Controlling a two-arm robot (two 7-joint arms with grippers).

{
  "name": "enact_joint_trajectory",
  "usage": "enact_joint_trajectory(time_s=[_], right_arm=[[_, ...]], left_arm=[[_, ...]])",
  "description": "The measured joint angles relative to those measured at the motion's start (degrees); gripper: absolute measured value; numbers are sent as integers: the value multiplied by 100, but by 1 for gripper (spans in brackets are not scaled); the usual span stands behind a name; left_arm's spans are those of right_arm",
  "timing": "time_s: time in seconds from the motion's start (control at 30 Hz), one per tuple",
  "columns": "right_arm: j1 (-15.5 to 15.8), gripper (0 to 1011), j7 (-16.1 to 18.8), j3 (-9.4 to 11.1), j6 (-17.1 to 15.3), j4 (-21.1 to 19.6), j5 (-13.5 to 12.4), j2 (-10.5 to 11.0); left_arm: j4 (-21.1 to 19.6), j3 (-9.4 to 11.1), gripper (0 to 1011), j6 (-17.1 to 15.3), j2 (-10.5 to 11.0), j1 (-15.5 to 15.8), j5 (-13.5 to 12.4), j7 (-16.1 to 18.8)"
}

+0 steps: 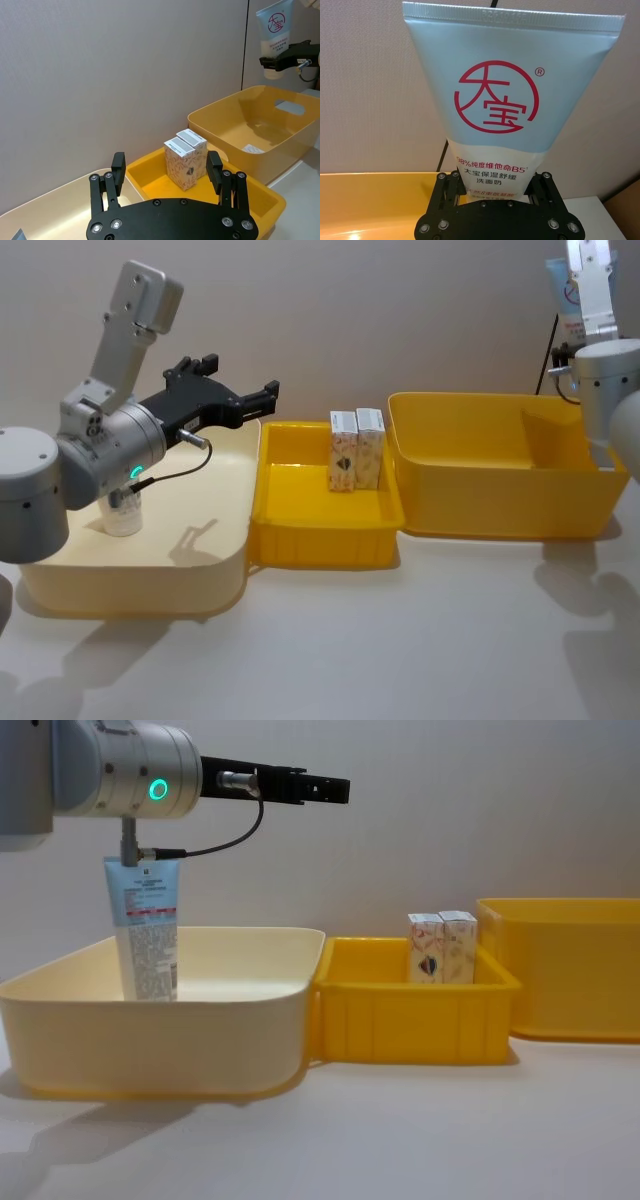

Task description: Bimanual collaborative sorting of washing and personal care products

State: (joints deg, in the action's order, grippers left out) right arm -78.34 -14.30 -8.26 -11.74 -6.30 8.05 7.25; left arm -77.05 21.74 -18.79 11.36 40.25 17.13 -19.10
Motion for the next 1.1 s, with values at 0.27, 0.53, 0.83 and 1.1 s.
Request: enact_joint_trajectory(time_s=[0.27,0.53,0.83,1.1], right_arm=[[-64,559,-5,-15,57,125,4,-7],[-96,557,-9,-22,82,185,8,-10],[-110,837,-9,-27,97,215,9,-14],[-114,1001,-9,-30,103,230,9,-14]], left_arm=[[0,0,1003,0,0,0,0,0],[0,0,1004,0,0,0,0,0],[0,0,1003,0,0,0,0,0],[0,0,1003,0,0,0,0,0]])
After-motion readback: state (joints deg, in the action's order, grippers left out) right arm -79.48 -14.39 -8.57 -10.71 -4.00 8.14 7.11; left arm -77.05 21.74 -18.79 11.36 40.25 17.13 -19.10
